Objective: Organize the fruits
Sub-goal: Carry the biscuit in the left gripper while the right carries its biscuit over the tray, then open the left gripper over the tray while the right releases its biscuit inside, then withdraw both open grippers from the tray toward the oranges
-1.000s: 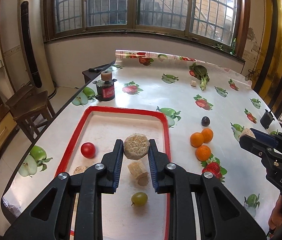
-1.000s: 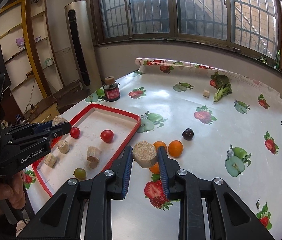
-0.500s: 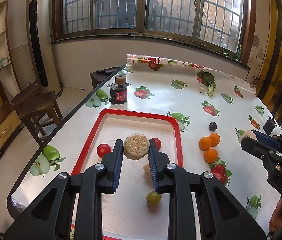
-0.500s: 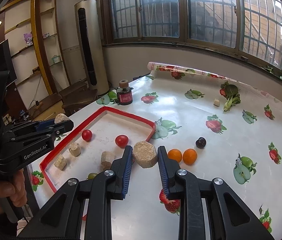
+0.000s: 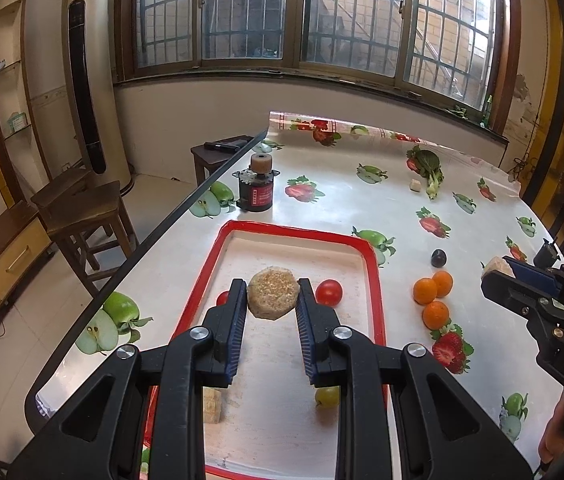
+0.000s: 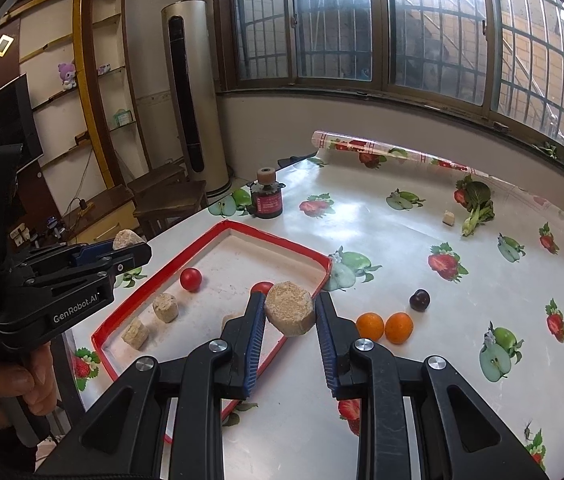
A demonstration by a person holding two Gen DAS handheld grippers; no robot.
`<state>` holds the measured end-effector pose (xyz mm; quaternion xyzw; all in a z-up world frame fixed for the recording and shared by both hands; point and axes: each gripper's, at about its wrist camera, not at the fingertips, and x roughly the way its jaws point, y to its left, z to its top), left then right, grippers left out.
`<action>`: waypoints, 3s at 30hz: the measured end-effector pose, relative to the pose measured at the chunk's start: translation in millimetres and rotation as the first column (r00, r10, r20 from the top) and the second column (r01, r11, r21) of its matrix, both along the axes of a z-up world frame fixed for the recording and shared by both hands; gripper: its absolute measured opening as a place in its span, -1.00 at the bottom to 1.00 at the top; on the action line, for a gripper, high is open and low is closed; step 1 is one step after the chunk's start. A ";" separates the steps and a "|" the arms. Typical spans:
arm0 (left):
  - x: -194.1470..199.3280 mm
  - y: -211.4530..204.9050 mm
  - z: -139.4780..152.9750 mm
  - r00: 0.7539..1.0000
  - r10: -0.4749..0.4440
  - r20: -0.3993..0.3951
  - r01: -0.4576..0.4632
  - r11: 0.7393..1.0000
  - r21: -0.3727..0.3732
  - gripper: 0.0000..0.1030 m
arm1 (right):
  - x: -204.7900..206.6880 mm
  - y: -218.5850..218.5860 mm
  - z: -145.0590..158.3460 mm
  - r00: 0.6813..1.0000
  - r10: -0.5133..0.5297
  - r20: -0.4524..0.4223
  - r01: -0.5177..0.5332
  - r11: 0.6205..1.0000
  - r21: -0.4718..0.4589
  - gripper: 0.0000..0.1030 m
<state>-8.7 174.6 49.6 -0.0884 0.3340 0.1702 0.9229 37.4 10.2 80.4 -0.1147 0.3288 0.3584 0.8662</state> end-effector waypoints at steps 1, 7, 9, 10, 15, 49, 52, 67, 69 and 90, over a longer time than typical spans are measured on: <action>0.4 1.3 -0.7 1.000 0.001 -0.002 -0.001 1.000 -0.001 -0.57 | 0.7 1.3 -0.2 1.000 0.002 -0.002 -0.002 1.000 0.003 -0.50; 2.7 9.6 -3.0 1.000 0.014 -0.011 -0.014 1.000 -0.001 -0.57 | 6.8 10.6 -1.8 1.000 0.011 -0.010 -0.011 1.000 0.005 -0.50; 4.3 10.8 -2.6 1.000 0.017 -0.011 -0.017 1.000 0.001 -0.57 | 9.7 13.2 -2.3 1.000 0.013 -0.012 -0.013 1.000 0.004 -0.50; 5.0 11.8 -2.5 1.000 0.017 -0.011 -0.017 1.000 0.002 -0.57 | 10.4 14.3 -2.5 1.000 0.013 -0.012 -0.013 1.000 0.004 -0.50; 10.4 18.3 -3.8 1.000 0.019 -0.018 -0.019 1.000 0.001 -0.57 | 17.0 19.9 -4.1 1.000 0.016 -0.018 -0.016 1.000 0.006 -0.50; 84.8 62.6 -26.2 0.994 0.044 -0.103 -0.047 0.998 -0.029 -0.57 | 92.8 74.1 -39.3 0.993 0.014 -0.114 -0.013 1.000 0.013 -0.50; 98.2 69.4 -44.6 0.989 0.051 -0.141 -0.059 0.997 -0.052 -0.57 | 104.7 85.2 -55.9 0.988 0.011 -0.156 -0.010 1.000 0.006 -0.50; 129.8 80.3 -99.5 0.963 0.042 -0.268 -0.070 0.993 -0.098 -0.57 | 136.7 127.4 -129.6 0.960 0.010 -0.279 -0.037 0.995 -0.093 -0.49; 132.6 80.6 -105.4 0.957 0.039 -0.287 -0.072 0.992 -0.103 -0.57 | 137.5 129.3 -135.2 0.958 0.010 -0.287 -0.042 0.994 -0.103 -0.49; 86.2 71.8 -73.2 0.974 0.049 -0.223 -0.076 0.991 -0.114 -0.34 | 112.9 102.8 -97.8 0.973 0.030 -0.227 -0.046 0.997 -0.067 -0.16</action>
